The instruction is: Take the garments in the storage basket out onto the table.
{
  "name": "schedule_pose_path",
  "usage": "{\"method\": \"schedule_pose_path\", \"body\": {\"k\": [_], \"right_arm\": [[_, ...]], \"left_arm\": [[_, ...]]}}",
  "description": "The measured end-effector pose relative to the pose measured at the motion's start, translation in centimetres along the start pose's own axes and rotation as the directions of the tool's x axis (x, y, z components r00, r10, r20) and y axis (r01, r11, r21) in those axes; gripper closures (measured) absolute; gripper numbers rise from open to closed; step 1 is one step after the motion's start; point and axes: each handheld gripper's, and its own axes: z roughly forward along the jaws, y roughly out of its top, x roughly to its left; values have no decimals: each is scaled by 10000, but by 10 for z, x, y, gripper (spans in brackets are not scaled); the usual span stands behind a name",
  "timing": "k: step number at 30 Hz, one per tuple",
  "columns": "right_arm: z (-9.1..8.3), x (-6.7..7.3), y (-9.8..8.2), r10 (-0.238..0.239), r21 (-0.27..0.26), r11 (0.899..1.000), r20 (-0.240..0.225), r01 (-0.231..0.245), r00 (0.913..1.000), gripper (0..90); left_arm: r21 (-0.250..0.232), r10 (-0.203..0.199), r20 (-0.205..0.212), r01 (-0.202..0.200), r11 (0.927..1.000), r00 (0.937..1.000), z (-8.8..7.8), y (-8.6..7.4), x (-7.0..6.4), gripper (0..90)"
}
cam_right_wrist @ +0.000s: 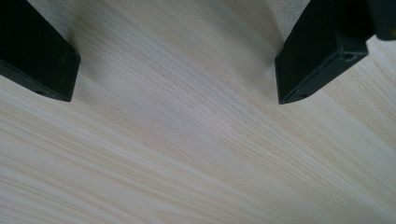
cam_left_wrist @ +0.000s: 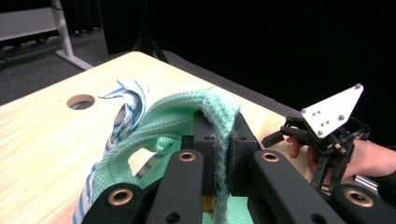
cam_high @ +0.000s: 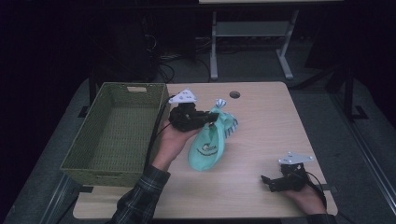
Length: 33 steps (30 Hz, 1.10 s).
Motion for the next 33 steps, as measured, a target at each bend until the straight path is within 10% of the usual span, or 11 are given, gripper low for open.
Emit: {"method": "schedule_pose_path", "body": {"k": [16,33], "right_arm": [[0,0,0,-25,14,10000,-23,25,10000,0],[0,0,0,-47,12,10000,-61,47,10000,0]], "left_arm": [[966,-73,-343,106,9953,9994,51,-35,2,850],[2415,100,-224,-43,9704,9997,85,-74,2,831]]}}
